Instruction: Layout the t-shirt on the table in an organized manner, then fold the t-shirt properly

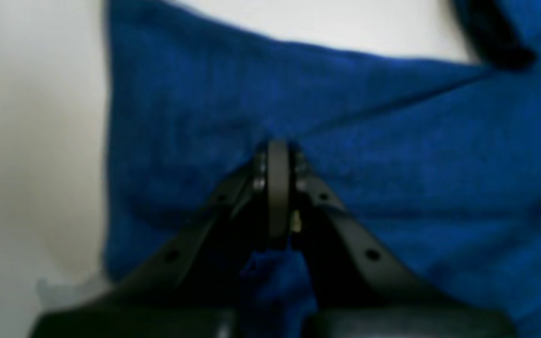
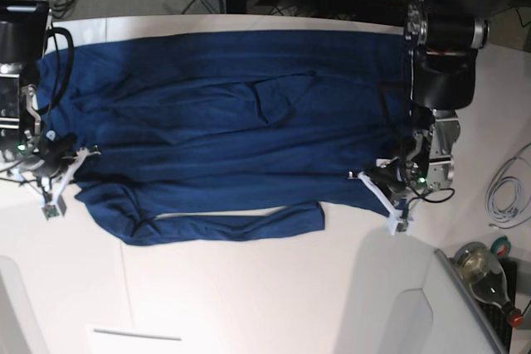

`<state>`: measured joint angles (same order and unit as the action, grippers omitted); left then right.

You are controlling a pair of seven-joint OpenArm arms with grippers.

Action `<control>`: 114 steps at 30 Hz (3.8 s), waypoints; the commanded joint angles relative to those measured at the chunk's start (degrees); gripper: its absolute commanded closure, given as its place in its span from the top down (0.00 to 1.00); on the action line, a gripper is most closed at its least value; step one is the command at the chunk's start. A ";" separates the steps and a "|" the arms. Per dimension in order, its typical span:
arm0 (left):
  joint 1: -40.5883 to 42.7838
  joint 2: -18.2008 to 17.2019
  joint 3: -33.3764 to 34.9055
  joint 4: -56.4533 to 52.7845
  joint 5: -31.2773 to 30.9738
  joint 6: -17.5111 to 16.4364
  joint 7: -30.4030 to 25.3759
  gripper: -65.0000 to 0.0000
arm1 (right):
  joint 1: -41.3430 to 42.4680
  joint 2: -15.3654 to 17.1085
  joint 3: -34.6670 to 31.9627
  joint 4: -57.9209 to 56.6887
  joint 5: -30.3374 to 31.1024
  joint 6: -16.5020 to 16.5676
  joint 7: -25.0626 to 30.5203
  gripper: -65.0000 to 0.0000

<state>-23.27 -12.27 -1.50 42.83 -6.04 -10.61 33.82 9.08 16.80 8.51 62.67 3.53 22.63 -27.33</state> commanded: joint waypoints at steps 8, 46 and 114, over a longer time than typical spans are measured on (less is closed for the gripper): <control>5.02 -0.61 -0.13 5.48 0.29 0.28 -0.46 0.00 | 0.90 0.74 0.50 0.93 0.21 0.18 1.00 0.00; 0.54 -3.77 -11.29 8.03 0.37 0.02 3.93 0.65 | -0.77 0.65 0.50 5.59 0.29 0.18 1.00 0.00; 2.30 -1.57 -9.45 13.65 0.02 0.19 -3.01 0.00 | 0.63 0.48 0.76 -1.53 0.47 0.00 0.91 0.38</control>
<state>-19.81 -13.06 -10.81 55.42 -5.89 -10.50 31.81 8.75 16.32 8.80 59.90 3.73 22.57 -27.46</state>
